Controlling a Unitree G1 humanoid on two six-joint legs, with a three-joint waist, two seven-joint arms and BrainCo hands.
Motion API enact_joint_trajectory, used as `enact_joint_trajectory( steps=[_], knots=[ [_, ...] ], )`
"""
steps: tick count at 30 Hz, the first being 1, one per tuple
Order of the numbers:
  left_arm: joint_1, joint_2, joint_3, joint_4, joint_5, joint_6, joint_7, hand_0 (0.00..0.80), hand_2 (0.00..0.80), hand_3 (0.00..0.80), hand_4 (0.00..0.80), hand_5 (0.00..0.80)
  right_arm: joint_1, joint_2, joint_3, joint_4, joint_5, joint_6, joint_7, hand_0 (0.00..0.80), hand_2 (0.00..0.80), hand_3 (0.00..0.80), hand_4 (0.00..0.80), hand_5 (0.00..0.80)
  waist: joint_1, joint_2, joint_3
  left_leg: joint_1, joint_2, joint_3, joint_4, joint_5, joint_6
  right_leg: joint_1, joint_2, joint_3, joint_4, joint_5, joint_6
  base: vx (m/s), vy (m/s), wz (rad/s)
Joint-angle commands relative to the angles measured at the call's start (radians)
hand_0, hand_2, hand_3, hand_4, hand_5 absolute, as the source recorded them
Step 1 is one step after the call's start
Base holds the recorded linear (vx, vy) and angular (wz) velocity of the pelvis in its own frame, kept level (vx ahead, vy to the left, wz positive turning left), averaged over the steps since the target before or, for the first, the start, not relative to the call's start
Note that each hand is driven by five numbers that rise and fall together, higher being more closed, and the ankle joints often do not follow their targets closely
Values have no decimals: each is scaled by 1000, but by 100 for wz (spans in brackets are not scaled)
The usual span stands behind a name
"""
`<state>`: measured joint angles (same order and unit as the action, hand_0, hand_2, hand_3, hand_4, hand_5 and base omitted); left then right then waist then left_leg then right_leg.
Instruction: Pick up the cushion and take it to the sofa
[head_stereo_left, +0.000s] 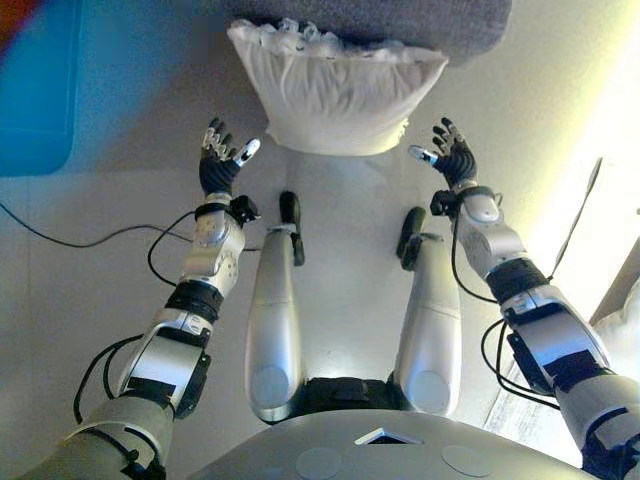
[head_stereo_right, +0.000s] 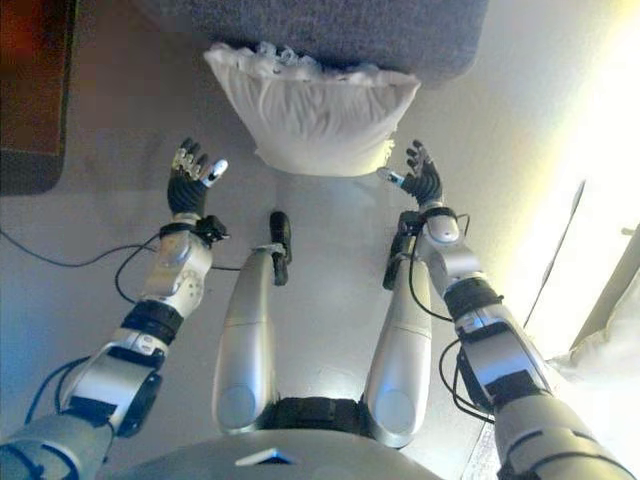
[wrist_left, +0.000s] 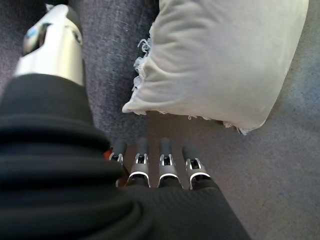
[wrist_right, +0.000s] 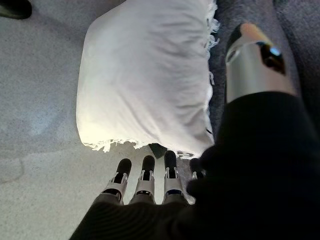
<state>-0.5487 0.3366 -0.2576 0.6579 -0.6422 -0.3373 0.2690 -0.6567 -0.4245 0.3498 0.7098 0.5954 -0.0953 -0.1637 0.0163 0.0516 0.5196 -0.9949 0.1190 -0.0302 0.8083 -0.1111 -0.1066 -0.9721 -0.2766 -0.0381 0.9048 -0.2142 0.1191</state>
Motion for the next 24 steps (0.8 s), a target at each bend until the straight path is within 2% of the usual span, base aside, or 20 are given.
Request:
enact_joint_trajectory(
  steps=[1,6,14,18,24],
  knots=[
    [-46,33,-6,3,48,-44,18,0,0,0,0,0,-15,-22,-3,-53,39,-2,-24,0,0,0,0,0,1,4,0,-77,26,9,26,-6,8,-63,-11,43,4,97,-1,40,64,6],
    [-74,61,3,20,9,-32,-35,0,0,0,0,0,-44,-36,-6,-47,77,23,-14,0,0,0,0,0,-8,6,0,-183,21,12,176,-55,23,-180,-7,63,141,69,-13,72,71,1],
    [-172,109,-1,79,-95,31,-105,0,0,0,0,0,-138,-72,8,30,102,44,45,0,0,0,0,0,-29,21,0,-267,30,25,314,-88,29,-272,-1,104,250,46,-25,114,75,0],
    [-241,131,-7,131,-145,66,-136,0,0,0,0,0,-207,-88,16,87,119,55,58,0,0,0,0,0,-37,25,-1,-291,39,34,364,-100,33,-295,0,117,286,35,-29,98,64,-5],
    [-327,127,-28,157,-201,41,-175,0,0,0,0,0,-292,-86,43,123,111,40,65,0,0,0,0,0,-44,34,0,-292,49,50,385,-127,34,-299,-3,124,299,17,-32,56,40,-3]
  ],
)
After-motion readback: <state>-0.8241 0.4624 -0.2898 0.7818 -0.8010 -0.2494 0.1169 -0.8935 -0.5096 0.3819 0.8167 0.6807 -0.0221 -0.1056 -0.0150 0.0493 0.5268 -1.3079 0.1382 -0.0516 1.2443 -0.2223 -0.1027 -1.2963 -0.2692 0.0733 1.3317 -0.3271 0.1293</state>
